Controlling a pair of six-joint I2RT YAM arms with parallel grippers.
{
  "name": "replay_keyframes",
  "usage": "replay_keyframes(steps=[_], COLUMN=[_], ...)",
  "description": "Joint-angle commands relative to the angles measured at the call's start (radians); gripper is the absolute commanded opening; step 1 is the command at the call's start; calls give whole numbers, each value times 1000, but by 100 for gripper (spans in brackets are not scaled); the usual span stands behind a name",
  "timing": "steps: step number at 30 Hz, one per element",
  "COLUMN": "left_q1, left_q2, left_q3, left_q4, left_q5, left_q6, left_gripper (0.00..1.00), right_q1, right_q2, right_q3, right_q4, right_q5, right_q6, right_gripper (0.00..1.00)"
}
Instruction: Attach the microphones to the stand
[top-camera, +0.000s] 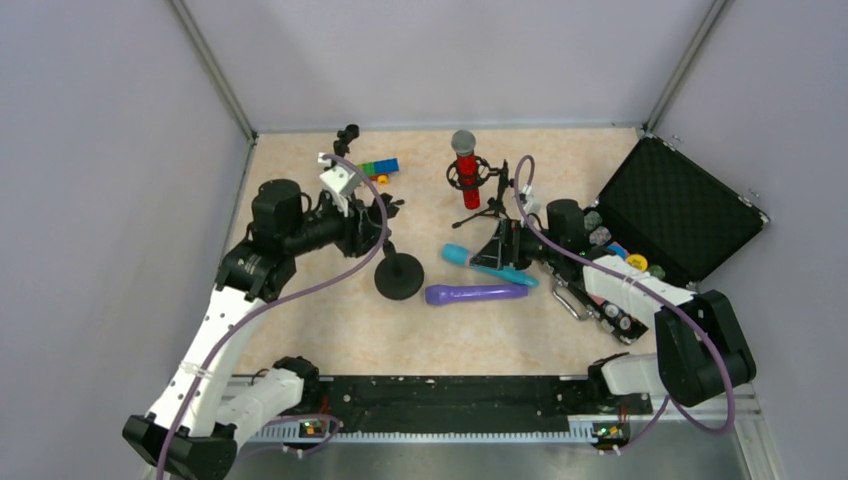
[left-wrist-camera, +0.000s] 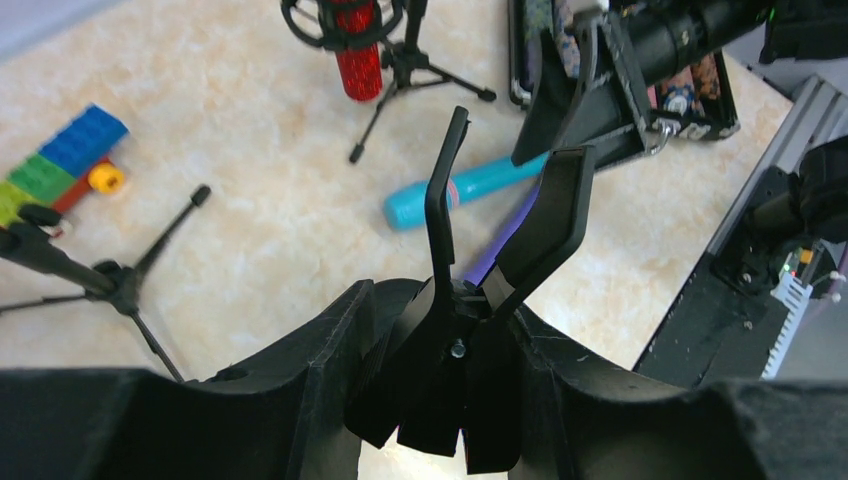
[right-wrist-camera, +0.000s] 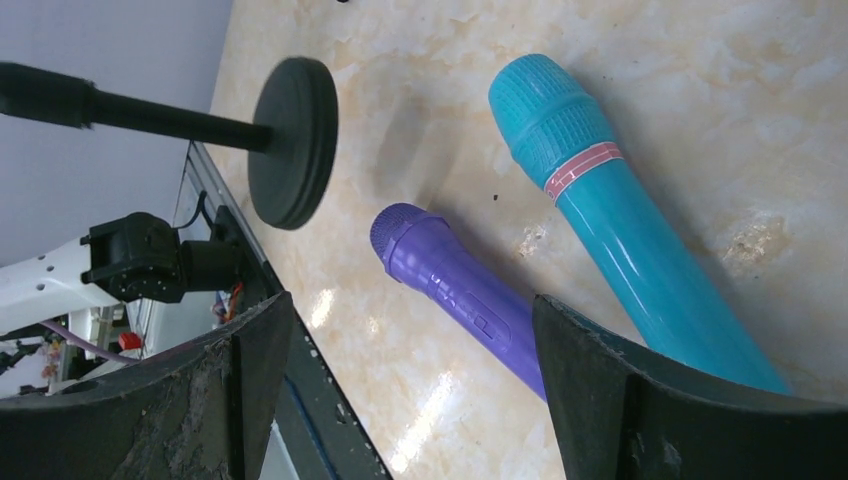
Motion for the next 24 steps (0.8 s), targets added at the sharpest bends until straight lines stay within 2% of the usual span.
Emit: replay_keyframes(steps=[1, 10, 17, 24], left_q1=[-5, -5, -16, -50], left_q2=[-72, -111, -113, -113], left_q3=[-55, -171, -213, -248], left_q4=[50, 41, 60, 73], left_q5=[31, 104, 84, 57], left_q6=[5, 14, 9, 41], left_gripper=[0, 0, 0, 0], right_q1=[-3, -3, 3, 32], right_q2=[-26, -23, -28, -74], right_q3=[-6, -4, 13, 82], right_q4=[38, 49, 63, -7], right_q5=[-12, -22, -73, -71], right_q6=[15, 32, 42, -1], right_gripper=[86, 86, 86, 86])
